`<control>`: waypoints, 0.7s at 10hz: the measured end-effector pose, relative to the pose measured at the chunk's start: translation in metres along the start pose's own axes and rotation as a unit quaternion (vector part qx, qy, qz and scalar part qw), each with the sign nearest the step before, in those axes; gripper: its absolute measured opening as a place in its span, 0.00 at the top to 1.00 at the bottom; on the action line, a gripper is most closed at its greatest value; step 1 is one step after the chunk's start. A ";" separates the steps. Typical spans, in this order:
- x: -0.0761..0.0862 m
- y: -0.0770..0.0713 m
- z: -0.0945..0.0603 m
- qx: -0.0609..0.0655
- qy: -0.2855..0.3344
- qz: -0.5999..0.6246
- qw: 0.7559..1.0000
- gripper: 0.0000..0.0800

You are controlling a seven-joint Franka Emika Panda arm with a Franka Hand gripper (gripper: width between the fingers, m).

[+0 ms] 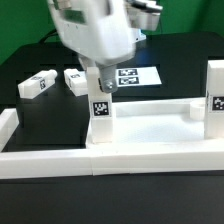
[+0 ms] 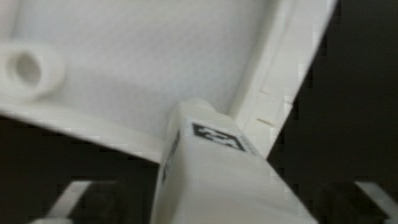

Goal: Assemble desk

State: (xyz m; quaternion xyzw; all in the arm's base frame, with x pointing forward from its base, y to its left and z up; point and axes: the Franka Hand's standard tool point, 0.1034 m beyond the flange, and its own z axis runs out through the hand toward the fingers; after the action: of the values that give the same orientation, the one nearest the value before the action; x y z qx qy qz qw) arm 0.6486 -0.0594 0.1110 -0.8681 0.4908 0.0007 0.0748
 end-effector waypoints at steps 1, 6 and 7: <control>-0.002 0.000 0.000 -0.003 -0.001 -0.068 0.998 0.24; 0.003 -0.001 -0.002 -0.020 0.007 -0.304 0.952 0.19; 0.005 -0.002 -0.001 -0.024 -0.002 -0.438 0.899 0.19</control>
Offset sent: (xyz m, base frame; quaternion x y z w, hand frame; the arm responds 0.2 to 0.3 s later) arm 0.0000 0.0000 0.0000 0.0000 0.0000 -0.1296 0.9916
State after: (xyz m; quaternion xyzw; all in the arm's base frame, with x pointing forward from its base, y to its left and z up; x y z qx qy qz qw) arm 0.6522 -0.0627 0.1119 -0.9969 0.0604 -0.0186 0.0474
